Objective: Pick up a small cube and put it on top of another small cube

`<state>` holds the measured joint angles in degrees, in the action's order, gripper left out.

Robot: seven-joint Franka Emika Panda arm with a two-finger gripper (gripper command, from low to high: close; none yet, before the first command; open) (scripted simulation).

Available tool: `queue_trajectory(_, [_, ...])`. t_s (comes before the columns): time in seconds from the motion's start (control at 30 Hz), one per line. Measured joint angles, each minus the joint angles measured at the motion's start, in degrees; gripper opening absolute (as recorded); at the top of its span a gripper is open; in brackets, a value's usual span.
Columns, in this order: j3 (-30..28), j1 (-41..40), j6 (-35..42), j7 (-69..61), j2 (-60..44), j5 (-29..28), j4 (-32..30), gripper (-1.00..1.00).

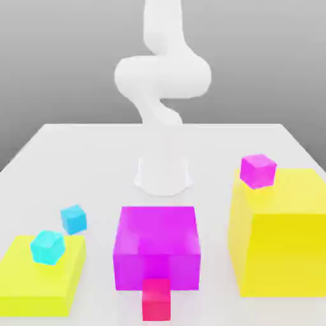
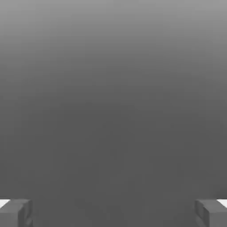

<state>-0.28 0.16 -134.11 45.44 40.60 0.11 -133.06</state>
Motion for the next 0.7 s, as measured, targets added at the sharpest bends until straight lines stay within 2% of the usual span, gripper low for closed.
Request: queue_trajectory(0.7, [-1.7,0.6,-19.6,-3.4,-44.0,1.1,-10.8,0.00])
